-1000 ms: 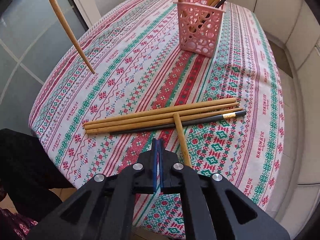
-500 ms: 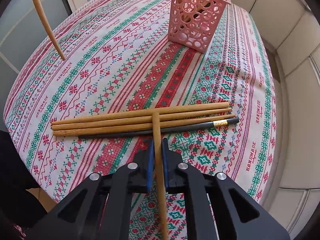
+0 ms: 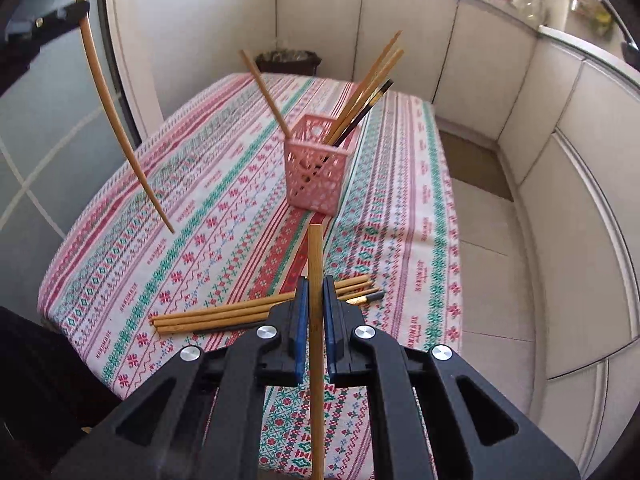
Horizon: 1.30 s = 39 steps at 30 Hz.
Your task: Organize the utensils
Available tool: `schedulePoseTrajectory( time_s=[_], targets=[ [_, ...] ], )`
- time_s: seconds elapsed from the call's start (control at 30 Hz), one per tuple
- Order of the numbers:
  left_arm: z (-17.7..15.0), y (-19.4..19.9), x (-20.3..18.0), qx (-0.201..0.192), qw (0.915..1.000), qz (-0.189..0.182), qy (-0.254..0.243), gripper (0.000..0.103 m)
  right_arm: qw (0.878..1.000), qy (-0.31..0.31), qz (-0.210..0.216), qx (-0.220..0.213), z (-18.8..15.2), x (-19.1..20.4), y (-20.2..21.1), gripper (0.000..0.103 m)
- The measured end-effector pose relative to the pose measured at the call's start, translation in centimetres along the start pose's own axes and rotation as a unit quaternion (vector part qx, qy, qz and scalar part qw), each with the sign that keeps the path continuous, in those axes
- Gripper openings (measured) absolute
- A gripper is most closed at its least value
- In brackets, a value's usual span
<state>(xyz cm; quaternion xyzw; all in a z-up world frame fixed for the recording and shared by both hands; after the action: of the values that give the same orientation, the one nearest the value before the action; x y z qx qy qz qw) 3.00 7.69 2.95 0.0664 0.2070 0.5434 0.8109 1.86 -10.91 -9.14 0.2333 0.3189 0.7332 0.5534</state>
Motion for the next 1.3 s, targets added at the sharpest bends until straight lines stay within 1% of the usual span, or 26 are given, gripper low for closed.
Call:
schedulePoseTrajectory(
  time_s=[0.07, 0.17, 0.27, 0.4, 0.5, 0.63, 0.8, 0.93, 1.0, 1.07, 1.17, 1.23, 1.3],
  targets=[
    [0.4, 0.1, -0.8, -0.006, 1.0, 0.0, -0.006, 0.007, 0.999, -0.019, -0.008, -0.034, 1.0, -1.0, 2.2, 0.007],
    [1.0, 0.4, -1.7, -0.013, 0.9999, -0.004, -0.008, 0.007, 0.995, -0.047, -0.021, -0.086, 2.7, -2.4, 5.0, 0.007],
    [1.5, 0.7, -2.6, -0.021, 0.9997, -0.006, -0.008, 0.007, 0.987, -0.067, -0.029, -0.145, 4.8, -3.9, 7.9, 0.007],
    [2.9, 1.0, -3.5, -0.037, 0.9993, -0.003, -0.01, 0.007, 0.971, -0.093, -0.04, -0.216, 7.9, -5.5, 11.3, 0.007],
    [4.5, 1.0, -4.1, -0.051, 0.9986, 0.001, -0.011, 0.007, 0.959, -0.115, -0.04, -0.254, 10.4, -6.8, 12.8, 0.007],
    [7.0, 0.3, -4.9, -0.072, 0.9972, 0.01, -0.018, 0.007, 0.947, -0.136, -0.035, -0.289, 13.7, -8.4, 14.1, 0.007],
    [10.4, -1.8, -5.9, -0.096, 0.9948, 0.02, -0.03, 0.007, 0.928, -0.167, -0.021, -0.333, 17.8, -10.6, 15.1, 0.007],
    [12.4, -4.6, -6.5, -0.108, 0.9929, 0.024, -0.044, 0.007, 0.914, -0.195, 0.001, -0.357, 20.1, -12.1, 14.4, 0.007],
    [12.9, -6.4, -6.4, -0.115, 0.9916, 0.027, -0.051, 0.007, 0.906, -0.206, 0.009, -0.37, 21.0, -12.3, 13.4, 0.008],
    [12.8, -8.5, -6.1, -0.113, 0.9915, 0.028, -0.058, 0.007, 0.902, -0.21, 0.015, -0.377, 21.5, -12.1, 11.8, 0.008],
    [12.0, -11.9, -5.2, -0.098, 0.9929, 0.024, -0.063, 0.007, 0.9, -0.217, 0.027, -0.376, 22.1, -11.6, 9.0, 0.008],
    [10.9, -14.2, -4.4, -0.076, 0.9956, 0.01, -0.054, 0.007, 0.903, -0.219, 0.035, -0.369, 22.2, -11.2, 6.7, 0.008],
    [10.1, -15.2, -3.6, -0.07, 0.9964, 0.002, -0.047, 0.007, 0.904, -0.223, 0.042, -0.361, 22.2, -10.9, 4.7, 0.008]
  ],
)
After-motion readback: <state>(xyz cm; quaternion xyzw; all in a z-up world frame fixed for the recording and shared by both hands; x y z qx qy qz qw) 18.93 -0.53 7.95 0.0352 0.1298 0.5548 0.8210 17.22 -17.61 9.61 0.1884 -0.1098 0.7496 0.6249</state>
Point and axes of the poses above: each gripper's, at about its wrist camera, not at the fingertips, and y roughly against the way its jaws point, x to its left, z to its top, the point moved 8 cm from there along -y, roughly the way its jaws point, and after that the axes turned 2 degrees about -x, right-handed, at the moved point
